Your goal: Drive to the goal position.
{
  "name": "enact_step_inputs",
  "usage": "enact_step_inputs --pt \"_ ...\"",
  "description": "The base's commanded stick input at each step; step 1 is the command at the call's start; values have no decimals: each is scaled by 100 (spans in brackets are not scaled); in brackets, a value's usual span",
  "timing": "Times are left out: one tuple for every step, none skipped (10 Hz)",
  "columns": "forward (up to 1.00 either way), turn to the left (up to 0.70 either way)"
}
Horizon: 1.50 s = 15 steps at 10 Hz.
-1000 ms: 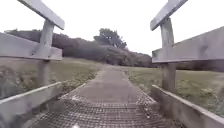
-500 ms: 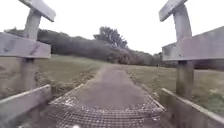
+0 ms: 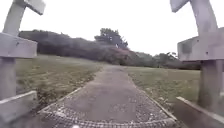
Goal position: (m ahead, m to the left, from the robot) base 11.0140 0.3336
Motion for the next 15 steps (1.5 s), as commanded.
enact_step_inputs --pt "60 0" --pt "60 0" --pt "60 0" --pt "60 0" --pt "60 0" --pt "60 0" --pt "60 0" --pt "60 0" --pt "60 0" --pt "60 0" --pt "60 0" --pt "60 0" --pt "60 0" --pt "60 0" --pt "60 0"
